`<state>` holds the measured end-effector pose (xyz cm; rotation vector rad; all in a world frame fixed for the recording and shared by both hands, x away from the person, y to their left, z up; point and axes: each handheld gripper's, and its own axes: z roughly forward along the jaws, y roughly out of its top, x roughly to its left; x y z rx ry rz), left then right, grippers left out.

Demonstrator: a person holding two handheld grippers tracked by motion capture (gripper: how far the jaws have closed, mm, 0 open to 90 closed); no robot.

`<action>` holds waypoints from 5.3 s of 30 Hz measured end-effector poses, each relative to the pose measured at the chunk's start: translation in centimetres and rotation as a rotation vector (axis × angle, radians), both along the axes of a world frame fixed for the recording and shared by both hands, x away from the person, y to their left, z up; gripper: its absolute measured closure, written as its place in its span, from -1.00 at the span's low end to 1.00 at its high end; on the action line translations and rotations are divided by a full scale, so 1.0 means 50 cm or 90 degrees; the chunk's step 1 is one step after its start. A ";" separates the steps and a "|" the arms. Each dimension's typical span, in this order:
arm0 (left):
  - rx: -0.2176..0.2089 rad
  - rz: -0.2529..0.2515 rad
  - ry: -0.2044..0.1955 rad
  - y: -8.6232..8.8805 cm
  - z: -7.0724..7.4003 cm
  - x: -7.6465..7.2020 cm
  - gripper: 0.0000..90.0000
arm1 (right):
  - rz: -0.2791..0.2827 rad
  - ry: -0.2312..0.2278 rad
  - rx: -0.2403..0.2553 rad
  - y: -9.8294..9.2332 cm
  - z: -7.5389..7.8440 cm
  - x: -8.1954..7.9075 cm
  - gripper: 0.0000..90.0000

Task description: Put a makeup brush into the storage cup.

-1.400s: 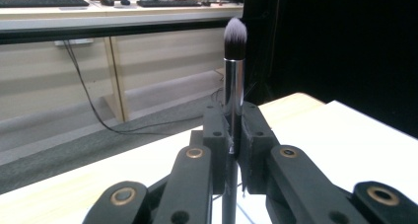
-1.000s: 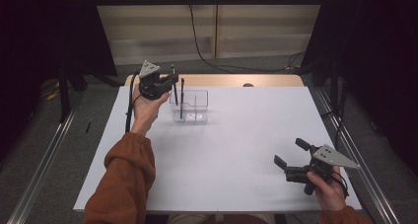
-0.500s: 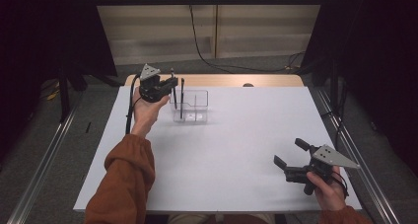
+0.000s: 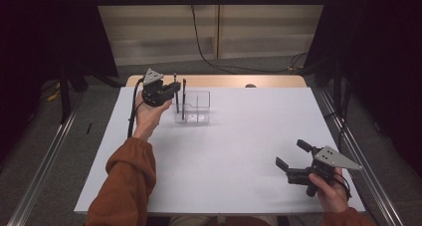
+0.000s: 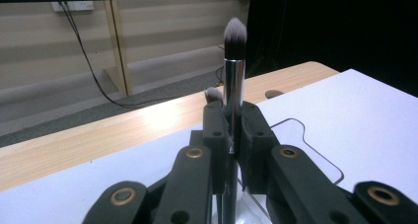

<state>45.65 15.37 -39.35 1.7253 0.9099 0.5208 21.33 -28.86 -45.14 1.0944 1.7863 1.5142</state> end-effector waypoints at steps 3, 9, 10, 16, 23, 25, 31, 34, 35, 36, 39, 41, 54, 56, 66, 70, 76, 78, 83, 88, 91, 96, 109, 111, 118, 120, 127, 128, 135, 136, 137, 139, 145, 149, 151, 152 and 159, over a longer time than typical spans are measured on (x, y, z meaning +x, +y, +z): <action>0.006 -0.003 0.004 -0.002 -0.005 0.000 0.86 | 0.001 0.001 0.000 0.000 0.000 0.000 -1.00; 0.002 0.003 0.011 -0.006 -0.013 0.001 0.85 | 0.002 0.000 -0.001 0.000 0.000 0.000 -1.00; -0.002 0.005 0.013 -0.006 -0.013 0.000 0.82 | 0.002 0.000 -0.001 0.000 0.000 0.000 -1.00; -0.006 0.011 0.022 -0.006 -0.029 0.001 0.65 | 0.005 0.000 -0.002 0.001 0.000 0.000 -1.00; -0.008 0.027 0.020 0.003 -0.030 0.001 0.21 | 0.007 -0.002 -0.003 0.001 0.000 0.000 -1.00; -0.006 0.031 0.017 0.004 -0.029 0.001 0.08 | 0.008 -0.001 -0.005 0.001 0.000 0.000 -1.00; -0.008 0.029 0.017 0.007 -0.032 0.002 -0.16 | 0.008 -0.001 -0.005 0.000 0.000 0.000 -1.00; -0.001 0.031 0.011 0.006 -0.034 0.003 -0.26 | 0.007 -0.001 -0.002 0.000 0.000 0.001 -1.00; -0.006 0.033 0.011 0.006 -0.033 0.003 -0.32 | 0.007 0.000 -0.003 0.000 -0.001 0.001 -1.00; -0.007 0.030 0.009 0.004 -0.032 0.002 -0.38 | 0.007 0.000 -0.003 0.000 -0.001 0.001 -1.00; -0.007 0.031 0.001 0.000 -0.029 0.000 -0.62 | 0.008 0.001 -0.006 0.000 -0.002 0.001 -1.00; -0.010 0.034 -0.005 0.000 -0.028 0.001 -0.67 | 0.009 -0.001 -0.009 0.000 -0.002 0.002 -1.00; -0.025 0.006 0.009 0.001 -0.023 -0.017 -0.93 | 0.003 0.004 -0.003 -0.004 -0.004 0.004 -1.00; -0.023 -0.002 0.008 0.002 -0.020 -0.024 -0.93 | 0.001 0.004 -0.001 -0.003 -0.004 0.003 -1.00; -0.022 -0.016 -0.019 0.014 -0.005 -0.062 -0.93 | 0.004 -0.001 -0.005 -0.001 -0.002 0.001 -1.00; -0.020 -0.022 -0.019 0.022 0.003 -0.073 -0.93 | 0.003 0.000 -0.007 0.000 -0.001 0.003 -1.00; -0.029 -0.022 -0.021 0.032 0.009 -0.095 -0.93 | 0.004 -0.003 -0.007 0.000 0.000 0.003 -1.00; -0.032 -0.022 -0.030 0.035 0.013 -0.102 -0.93 | 0.002 -0.002 -0.006 0.001 0.001 0.003 -1.00; -0.031 -0.022 -0.035 0.043 0.019 -0.119 -0.93 | 0.003 -0.003 -0.008 0.001 0.001 0.003 -1.00; -0.029 -0.020 -0.041 0.052 0.019 -0.143 -0.93 | 0.001 -0.006 -0.009 0.002 0.002 0.003 -1.00; -0.029 -0.019 -0.043 0.060 0.021 -0.159 -0.93 | 0.000 -0.006 -0.008 0.002 0.003 0.002 -1.00; -0.028 -0.003 -0.056 0.077 0.022 -0.179 -0.94 | -0.001 -0.005 -0.009 0.001 0.003 0.003 -1.00; -0.011 -0.017 -0.048 0.104 -0.002 -0.240 -0.93 | 0.002 -0.004 -0.012 0.004 0.004 0.003 -1.00; -0.008 -0.010 -0.050 0.111 -0.005 -0.249 -0.93 | 0.003 -0.004 -0.012 0.004 0.003 0.003 -1.00; -0.015 -0.007 -0.048 0.133 -0.018 -0.284 -0.94 | 0.003 -0.002 -0.012 0.003 0.003 0.003 -1.00; -0.008 -0.006 -0.046 0.140 -0.025 -0.289 -0.93 | 0.003 -0.002 -0.012 0.003 0.003 0.003 -1.00; -0.019 -0.001 -0.041 0.160 -0.040 -0.322 -0.93 | 0.001 -0.002 -0.010 0.002 0.003 0.003 -1.00; -0.026 -0.002 -0.038 0.161 -0.040 -0.325 -0.93 | 0.001 -0.002 -0.012 0.002 0.003 0.003 -1.00; -0.026 0.002 -0.046 0.166 -0.038 -0.358 -0.93 | 0.000 -0.003 -0.011 0.002 0.004 0.003 -1.00; -0.028 0.004 -0.048 0.168 -0.039 -0.362 -0.93 | -0.001 -0.003 -0.011 0.002 0.004 0.002 -1.00; -0.034 0.001 -0.053 0.170 -0.041 -0.367 -0.93 | -0.001 -0.003 -0.011 0.002 0.004 0.002 -1.00; -0.037 0.002 -0.054 0.173 -0.045 -0.374 -0.94 | -0.001 -0.003 -0.012 0.002 0.004 0.002 -1.00; -0.033 -0.003 -0.054 0.185 -0.055 -0.398 -0.94 | 0.000 -0.007 -0.012 0.001 0.005 -0.003 -1.00; -0.032 0.002 -0.051 0.194 -0.062 -0.410 -0.93 | -0.004 -0.007 -0.011 -0.001 0.005 -0.005 -1.00; -0.036 0.001 -0.051 0.194 -0.065 -0.416 -0.93 | -0.004 -0.008 -0.013 -0.001 0.005 -0.006 -1.00; -0.030 -0.001 -0.053 0.195 -0.066 -0.419 -0.94 | -0.005 -0.006 -0.013 -0.001 0.005 -0.008 -1.00; -0.024 -0.004 -0.046 0.194 -0.076 -0.434 -0.93 | -0.013 -0.012 -0.013 -0.008 0.007 -0.016 -1.00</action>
